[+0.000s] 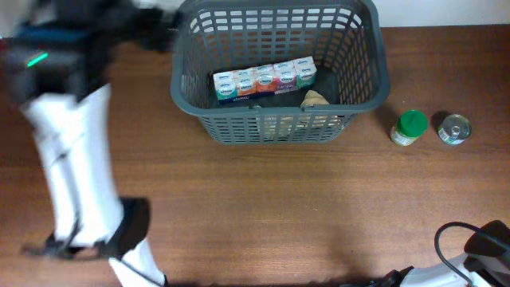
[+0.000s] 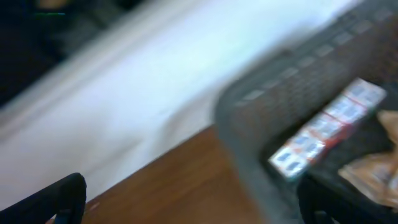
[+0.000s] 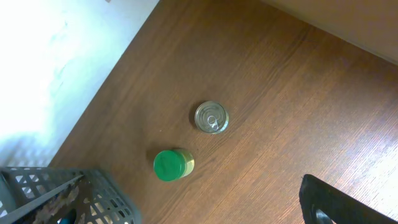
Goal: Pack container
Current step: 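Carry the tan pouch into the basket and release it, then grasp the mint-green wipes packet with the left gripper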
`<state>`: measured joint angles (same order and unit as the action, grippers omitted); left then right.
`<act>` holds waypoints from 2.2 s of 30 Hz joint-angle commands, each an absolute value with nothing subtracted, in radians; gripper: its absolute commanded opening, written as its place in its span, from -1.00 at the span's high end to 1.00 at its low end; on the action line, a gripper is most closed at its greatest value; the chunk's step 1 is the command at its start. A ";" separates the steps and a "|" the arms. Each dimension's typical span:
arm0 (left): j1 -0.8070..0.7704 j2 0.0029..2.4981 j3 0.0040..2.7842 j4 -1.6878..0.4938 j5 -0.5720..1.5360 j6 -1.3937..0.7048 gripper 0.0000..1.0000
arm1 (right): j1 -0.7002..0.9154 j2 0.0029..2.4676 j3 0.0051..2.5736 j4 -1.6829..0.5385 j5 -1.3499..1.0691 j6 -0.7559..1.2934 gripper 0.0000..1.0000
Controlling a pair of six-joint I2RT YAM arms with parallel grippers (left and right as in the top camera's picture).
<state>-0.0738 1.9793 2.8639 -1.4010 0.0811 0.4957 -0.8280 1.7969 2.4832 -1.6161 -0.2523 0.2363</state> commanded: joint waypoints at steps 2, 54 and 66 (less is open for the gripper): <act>0.085 1.905 2.738 -1.412 0.056 0.460 -1.00 | -0.832 1.792 2.481 -1.613 -0.257 0.241 -0.97; 0.618 2.296 1.797 -0.980 0.051 0.390 -0.62 | -0.832 1.792 2.481 -1.613 -0.257 0.241 -0.97; 0.618 2.294 1.803 -0.979 0.063 0.351 0.89 | -0.832 1.792 2.481 -1.613 -0.257 0.241 -0.98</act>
